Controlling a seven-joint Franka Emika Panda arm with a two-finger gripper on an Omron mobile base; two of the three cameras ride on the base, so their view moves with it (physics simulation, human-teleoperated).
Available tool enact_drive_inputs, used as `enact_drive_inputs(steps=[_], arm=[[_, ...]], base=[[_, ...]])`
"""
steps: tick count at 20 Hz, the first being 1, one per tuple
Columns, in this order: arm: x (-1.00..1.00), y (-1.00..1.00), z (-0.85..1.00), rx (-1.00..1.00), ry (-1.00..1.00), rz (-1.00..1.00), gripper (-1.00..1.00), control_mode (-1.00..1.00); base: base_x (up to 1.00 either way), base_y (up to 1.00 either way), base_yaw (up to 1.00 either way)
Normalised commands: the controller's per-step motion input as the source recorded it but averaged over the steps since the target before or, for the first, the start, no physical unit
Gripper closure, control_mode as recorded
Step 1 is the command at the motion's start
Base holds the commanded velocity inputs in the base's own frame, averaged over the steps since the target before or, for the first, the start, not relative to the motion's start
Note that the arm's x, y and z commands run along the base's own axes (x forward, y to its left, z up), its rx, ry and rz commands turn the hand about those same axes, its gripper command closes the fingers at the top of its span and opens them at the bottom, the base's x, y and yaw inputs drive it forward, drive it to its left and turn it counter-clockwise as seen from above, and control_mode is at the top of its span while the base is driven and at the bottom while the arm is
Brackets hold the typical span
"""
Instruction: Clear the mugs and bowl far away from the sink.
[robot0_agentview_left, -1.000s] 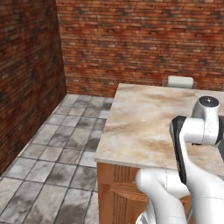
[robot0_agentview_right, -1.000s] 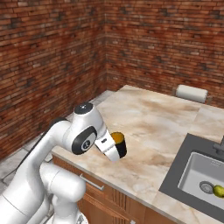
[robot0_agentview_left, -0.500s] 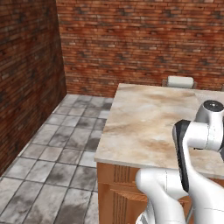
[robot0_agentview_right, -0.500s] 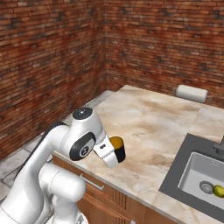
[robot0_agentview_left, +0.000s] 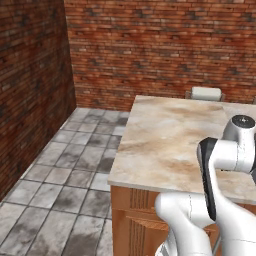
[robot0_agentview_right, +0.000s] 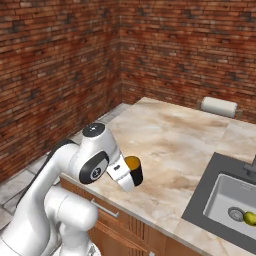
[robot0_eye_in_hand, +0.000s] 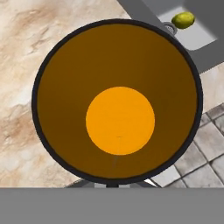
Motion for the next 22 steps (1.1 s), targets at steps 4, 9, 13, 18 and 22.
enact_drive_inputs(steps=[4, 9, 13, 18, 22], arm=[[0.0, 0.0, 0.0, 0.0, 0.0, 0.0, 1.0, 1.0], [0.0, 0.0, 0.0, 0.0, 0.0, 0.0, 1.0, 1.0], [0.0, 0.0, 0.0, 0.0, 0.0, 0.0, 1.0, 1.0], [0.0, 0.0, 0.0, 0.0, 0.0, 0.0, 1.0, 1.0], [0.0, 0.0, 0.0, 0.0, 0.0, 0.0, 1.0, 1.0]], base=[[-0.08, -0.17, -0.15], [-0.21, -0.09, -0.57], [-0.21, -0.28, -0.77], [-0.01, -0.34, -0.84], [0.01, -0.57, -0.83]])
